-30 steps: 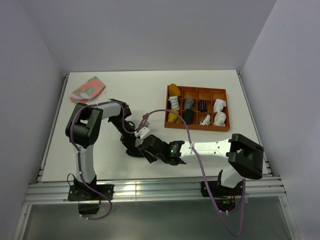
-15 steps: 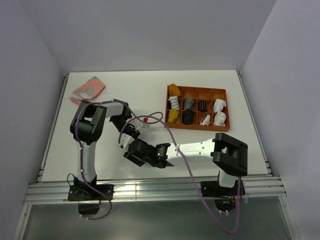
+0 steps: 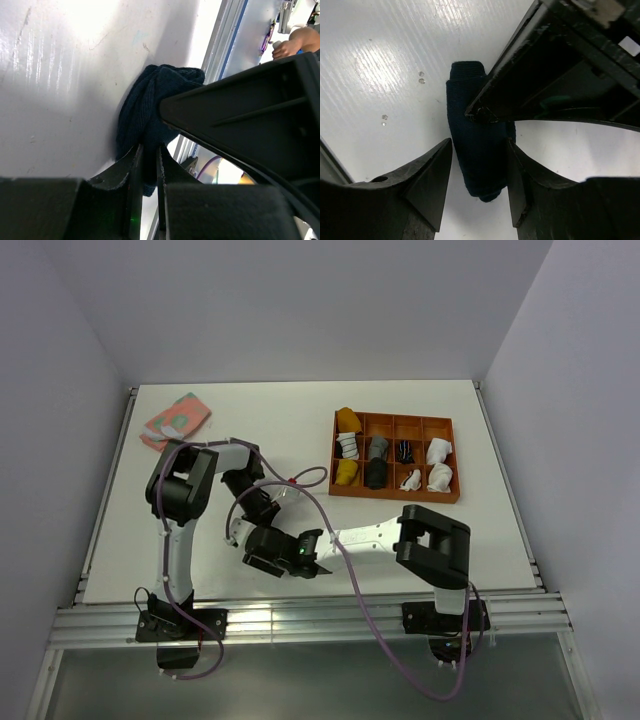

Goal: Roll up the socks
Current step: Roll the sock at the center of the board, then pick up the sock at the center of the board.

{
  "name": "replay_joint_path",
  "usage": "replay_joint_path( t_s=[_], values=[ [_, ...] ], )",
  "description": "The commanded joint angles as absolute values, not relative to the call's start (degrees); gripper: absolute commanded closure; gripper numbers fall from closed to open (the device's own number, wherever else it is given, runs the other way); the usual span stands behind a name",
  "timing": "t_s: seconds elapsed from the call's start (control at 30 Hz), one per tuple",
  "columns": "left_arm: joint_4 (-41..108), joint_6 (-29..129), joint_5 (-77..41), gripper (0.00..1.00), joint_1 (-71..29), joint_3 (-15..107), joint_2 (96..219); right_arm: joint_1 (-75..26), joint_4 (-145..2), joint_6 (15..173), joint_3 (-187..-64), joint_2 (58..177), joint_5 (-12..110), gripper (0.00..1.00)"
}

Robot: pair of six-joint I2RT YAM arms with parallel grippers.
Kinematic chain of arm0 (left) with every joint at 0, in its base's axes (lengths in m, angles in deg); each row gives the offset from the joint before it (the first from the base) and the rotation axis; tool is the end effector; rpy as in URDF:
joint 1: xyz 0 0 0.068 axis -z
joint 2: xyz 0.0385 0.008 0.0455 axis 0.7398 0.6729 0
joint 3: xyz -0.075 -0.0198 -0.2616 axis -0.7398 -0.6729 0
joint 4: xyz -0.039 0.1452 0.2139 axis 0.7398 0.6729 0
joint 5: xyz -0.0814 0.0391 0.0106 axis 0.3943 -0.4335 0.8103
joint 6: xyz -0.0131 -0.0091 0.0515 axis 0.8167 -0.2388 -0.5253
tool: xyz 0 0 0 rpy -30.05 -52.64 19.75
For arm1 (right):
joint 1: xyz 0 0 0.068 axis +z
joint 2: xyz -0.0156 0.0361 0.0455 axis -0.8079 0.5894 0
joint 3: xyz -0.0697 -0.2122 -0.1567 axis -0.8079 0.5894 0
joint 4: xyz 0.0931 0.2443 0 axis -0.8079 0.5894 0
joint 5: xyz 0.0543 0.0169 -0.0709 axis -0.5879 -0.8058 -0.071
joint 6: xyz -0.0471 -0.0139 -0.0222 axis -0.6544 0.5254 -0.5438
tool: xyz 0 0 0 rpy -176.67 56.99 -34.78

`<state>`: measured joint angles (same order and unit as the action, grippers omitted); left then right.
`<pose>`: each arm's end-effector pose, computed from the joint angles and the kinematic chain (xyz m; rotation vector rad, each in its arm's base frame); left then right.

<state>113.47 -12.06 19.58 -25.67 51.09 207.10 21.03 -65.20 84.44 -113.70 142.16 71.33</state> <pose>0.2897 -0.1449 0.1085 -1.2028 -2.1955 1.2141 0.1085 0.3688 0.1654 -1.4255 1.9469 0.2818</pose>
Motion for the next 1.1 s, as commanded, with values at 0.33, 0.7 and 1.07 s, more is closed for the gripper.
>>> replay_joint_path(
  t_s=[0.33,0.7,1.07],
  values=[
    [114.5,-13.2,15.3,0.87,-25.4,54.0,209.4,20.9,-63.3,84.5,-116.3,147.2,68.1,0.47],
    [114.5,-12.7,17.3,0.77,-25.5,56.0,207.6,17.3,-63.0,87.2,-115.8,149.2,63.2,0.77],
    [113.5,-6.7,26.3,0.68,-32.0,65.5,202.3,14.4,-64.2,90.9,-113.1,147.0,58.2,1.0]
  ],
)
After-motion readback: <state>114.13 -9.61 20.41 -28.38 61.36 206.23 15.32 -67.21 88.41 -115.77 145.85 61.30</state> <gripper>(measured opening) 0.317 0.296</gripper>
